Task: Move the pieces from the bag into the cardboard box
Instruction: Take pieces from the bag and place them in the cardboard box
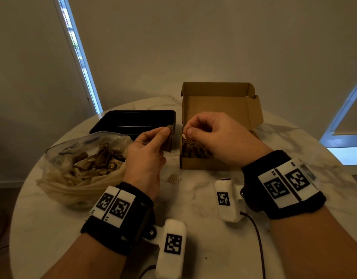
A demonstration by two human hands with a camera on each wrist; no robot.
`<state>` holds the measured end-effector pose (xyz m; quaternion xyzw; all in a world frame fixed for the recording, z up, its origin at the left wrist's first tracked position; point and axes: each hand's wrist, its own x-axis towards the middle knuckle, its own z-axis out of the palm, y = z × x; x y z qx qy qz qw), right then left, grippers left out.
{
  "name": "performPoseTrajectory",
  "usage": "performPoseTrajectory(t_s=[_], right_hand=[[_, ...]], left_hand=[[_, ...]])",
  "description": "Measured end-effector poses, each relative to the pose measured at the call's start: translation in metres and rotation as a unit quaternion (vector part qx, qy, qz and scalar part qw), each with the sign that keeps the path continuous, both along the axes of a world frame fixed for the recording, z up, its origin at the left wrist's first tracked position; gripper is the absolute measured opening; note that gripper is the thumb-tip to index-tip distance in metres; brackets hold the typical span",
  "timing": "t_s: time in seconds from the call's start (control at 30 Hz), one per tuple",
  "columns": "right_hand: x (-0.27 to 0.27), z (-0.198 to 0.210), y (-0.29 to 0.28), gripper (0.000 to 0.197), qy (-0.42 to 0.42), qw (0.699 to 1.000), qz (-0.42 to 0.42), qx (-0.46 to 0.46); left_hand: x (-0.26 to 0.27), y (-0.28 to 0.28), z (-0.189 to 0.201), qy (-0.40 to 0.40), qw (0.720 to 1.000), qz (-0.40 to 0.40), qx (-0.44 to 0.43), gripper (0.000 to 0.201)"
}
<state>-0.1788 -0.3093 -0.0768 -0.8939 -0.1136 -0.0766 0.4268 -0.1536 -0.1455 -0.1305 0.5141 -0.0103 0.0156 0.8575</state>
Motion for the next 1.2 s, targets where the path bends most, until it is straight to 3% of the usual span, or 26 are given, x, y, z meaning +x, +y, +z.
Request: performPoseTrajectory(t_s=[0.17,0.4,0.67,0.9,1.0,1.2], right_hand=[[0.004,0.000,-0.003,0.010,-0.118,0.993,-0.010,0.001],[0.008,-0.002,-0.009,0.010,-0.086,0.996,-0.026,0.011],[0.010,-0.005,-0.015,0.009,0.029,0.996,-0.043,0.073],[0.008,-0.006,-0.005,0.020,0.108,0.960,0.006,0.258],[0.009,-0.008,0.001,0.027,0.102,0.963,-0.006,0.250],[0.006,-0.007,0.000,0.005,0.076,0.974,-0.068,0.204]], left_hand=[[-0.001,-0.002,-0.001,0.009,0.996,-0.035,0.078,0.016],[-0.014,-0.011,0.009,-0.017,0.980,-0.191,0.048,0.013],[-0.006,-0.004,0.005,-0.007,0.991,-0.134,-0.025,0.020],[-0.004,-0.002,0.002,-0.023,0.997,-0.069,-0.007,0.012],[-0.004,-0.003,0.001,-0.037,0.997,-0.055,0.026,0.008],[-0.007,-0.003,0.002,-0.016,0.995,-0.074,0.060,0.013]])
